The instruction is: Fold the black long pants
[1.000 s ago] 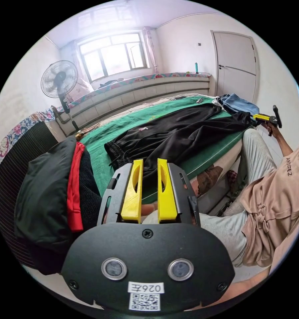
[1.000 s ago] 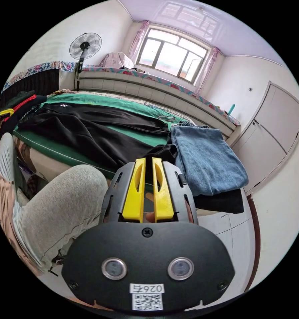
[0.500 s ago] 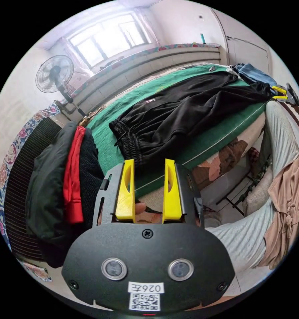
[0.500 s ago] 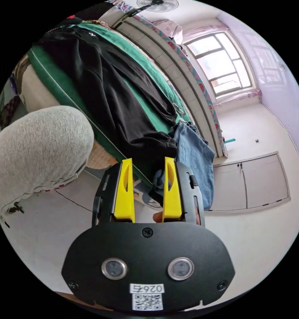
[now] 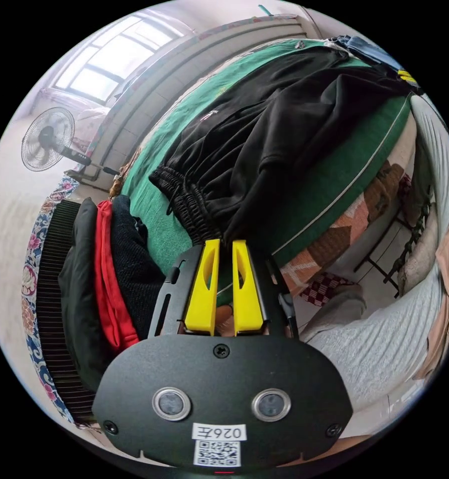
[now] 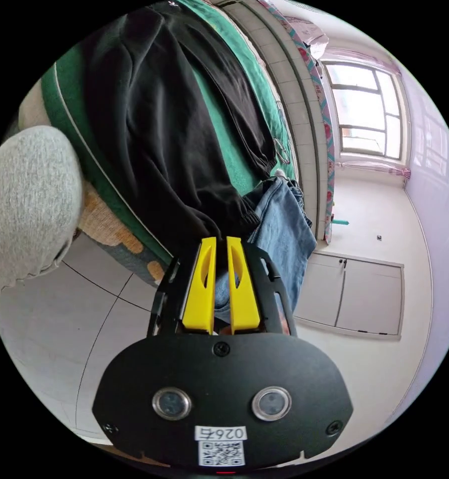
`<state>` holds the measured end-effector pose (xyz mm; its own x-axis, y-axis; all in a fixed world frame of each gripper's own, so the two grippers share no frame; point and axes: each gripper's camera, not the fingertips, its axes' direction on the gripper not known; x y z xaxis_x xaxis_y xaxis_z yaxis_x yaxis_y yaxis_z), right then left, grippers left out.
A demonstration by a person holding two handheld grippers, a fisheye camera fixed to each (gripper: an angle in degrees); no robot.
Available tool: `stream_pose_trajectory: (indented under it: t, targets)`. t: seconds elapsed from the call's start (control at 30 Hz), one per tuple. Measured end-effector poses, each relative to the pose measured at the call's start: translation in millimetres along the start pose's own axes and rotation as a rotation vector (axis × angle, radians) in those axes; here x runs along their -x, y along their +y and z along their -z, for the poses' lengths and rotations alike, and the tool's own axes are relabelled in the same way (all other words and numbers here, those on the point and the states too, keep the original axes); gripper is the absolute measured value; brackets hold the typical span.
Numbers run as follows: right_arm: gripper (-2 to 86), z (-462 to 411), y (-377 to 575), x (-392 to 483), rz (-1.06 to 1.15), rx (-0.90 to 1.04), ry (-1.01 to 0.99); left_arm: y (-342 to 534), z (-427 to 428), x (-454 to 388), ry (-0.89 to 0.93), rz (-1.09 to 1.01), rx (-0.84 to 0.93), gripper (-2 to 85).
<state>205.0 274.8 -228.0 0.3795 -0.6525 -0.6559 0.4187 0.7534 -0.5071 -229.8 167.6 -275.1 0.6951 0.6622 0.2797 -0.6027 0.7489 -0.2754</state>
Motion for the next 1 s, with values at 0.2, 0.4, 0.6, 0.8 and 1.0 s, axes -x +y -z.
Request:
stream_pose_trajectory:
  t: [0.2,0.4,0.6,0.8,1.0]
  targets:
    - [-1.3,11.0,23.1,-44.4,-0.287,-0.042,-0.056,17.0,24.3,57.0,0.095,0.187,-0.175,3.4]
    - [-1.5,28.2,55.8,-99.3,-0.634,-0.218,-0.182,25.3,31.2,108.7,0.196,0.317,-0.297,2.7]
    - [-1.5,23.0,32.2,-172.0,-0.806,-0.3,-0.287,-15.8,31.7,157.4,0.212,0.317,-0.325,1.7]
    - [-1.5,-32.5,-82.4,-254.9,-0.7,-0.169,-0.361,-102.1,-6.2,234.4,0.29,0.337,-0.248,0.9]
    - [-1.5,-132.2,-213.1,-296.8,-0.597,0.063,-0.464,-204.9,-91.7,278.9,0.308,0.282,0.012,0.7]
